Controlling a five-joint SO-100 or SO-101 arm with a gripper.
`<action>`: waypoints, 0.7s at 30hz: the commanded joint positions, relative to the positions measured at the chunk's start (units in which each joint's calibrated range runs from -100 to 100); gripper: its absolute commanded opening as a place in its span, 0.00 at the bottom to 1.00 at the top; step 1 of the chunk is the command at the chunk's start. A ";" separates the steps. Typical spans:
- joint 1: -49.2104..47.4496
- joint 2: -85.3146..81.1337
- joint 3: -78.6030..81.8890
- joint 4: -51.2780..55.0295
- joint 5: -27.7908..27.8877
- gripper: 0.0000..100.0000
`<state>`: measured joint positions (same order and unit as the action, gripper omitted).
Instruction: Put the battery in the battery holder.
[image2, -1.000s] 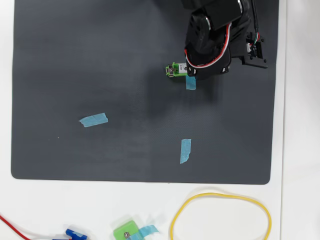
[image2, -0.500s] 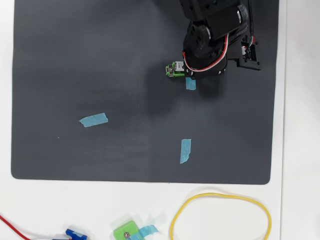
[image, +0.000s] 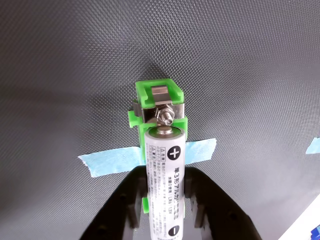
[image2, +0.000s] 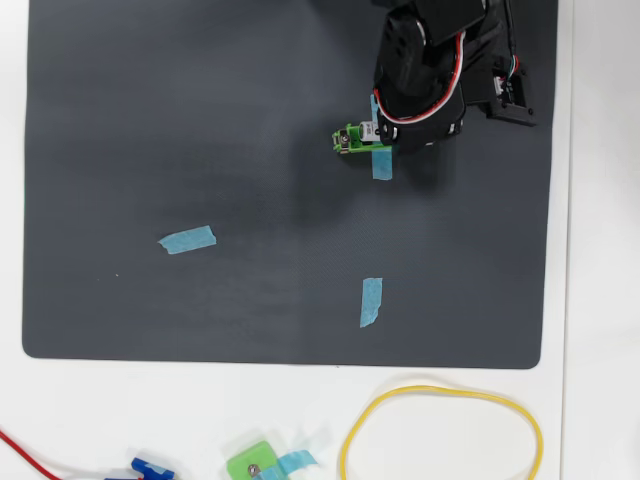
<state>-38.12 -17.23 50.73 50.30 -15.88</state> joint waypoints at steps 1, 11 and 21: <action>-1.26 -2.09 0.11 -1.26 -0.18 0.00; -0.85 -1.49 0.29 -1.26 0.24 0.00; -0.54 -1.49 0.29 -1.26 0.34 0.00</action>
<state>-38.12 -17.40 51.18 49.87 -15.83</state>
